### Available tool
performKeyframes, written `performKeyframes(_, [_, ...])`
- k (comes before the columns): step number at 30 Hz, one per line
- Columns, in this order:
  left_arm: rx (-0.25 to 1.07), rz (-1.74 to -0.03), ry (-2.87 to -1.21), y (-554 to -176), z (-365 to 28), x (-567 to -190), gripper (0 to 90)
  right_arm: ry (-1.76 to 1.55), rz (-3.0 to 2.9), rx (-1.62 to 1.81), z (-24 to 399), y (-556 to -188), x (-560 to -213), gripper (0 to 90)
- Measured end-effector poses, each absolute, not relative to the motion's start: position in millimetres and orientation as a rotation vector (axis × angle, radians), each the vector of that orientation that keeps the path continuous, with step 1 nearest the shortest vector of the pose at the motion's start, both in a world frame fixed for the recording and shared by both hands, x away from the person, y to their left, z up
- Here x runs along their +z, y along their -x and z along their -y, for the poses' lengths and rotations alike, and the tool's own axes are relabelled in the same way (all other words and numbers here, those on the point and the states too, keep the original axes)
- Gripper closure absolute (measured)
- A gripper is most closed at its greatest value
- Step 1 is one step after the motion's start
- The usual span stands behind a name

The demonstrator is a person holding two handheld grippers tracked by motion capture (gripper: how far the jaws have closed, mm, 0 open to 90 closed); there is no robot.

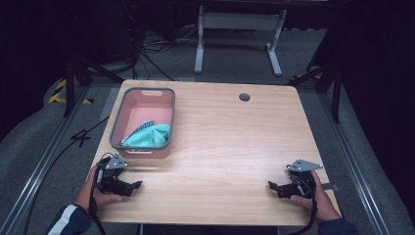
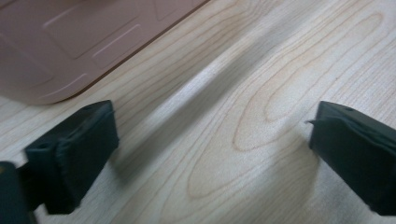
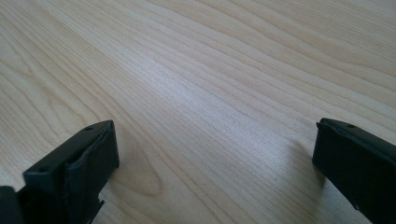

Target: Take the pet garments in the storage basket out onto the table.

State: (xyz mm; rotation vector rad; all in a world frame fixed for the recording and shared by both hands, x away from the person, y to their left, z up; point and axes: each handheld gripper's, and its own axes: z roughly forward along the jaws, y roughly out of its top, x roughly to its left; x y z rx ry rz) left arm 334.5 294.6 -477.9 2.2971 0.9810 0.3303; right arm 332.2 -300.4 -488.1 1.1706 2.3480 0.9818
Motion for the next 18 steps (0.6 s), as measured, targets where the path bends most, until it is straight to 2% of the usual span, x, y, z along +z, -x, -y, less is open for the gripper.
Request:
performKeyframes(1, [0.325, -0.965, -2.307, -334.0, -295.8, -475.9, 6.7, -1.171, -2.348, 0.982, 300.3, -332.2, -488.1, 0.5])
performKeyframes(3, [0.32, -0.948, -2.31, -332.3, -297.0, -473.2, 20.8, -1.171, -2.348, 0.982, 300.3, -332.2, -488.1, 0.6])
performKeyframes(5, [0.317, -0.931, -2.316, -329.1, -297.7, -468.6, 20.5, -1.171, -2.348, 0.982, 300.3, -332.2, -488.1, 0.6])
performKeyframes(6, [0.327, -0.937, -2.325, -327.8, -297.4, -466.5, 14.8, -1.171, -2.348, 0.982, 300.3, -332.2, -488.1, 0.5])
performKeyframes(8, [0.323, -0.915, -2.326, -325.6, -298.4, -461.6, 19.7, -1.171, -2.348, 0.982, 300.3, -332.2, -488.1, 0.6])
performKeyframes(18, [0.423, -0.916, -2.308, -317.5, -302.6, -432.3, 22.1, -1.171, -2.347, 0.982, 300.3, -332.1, -488.1, 0.5])
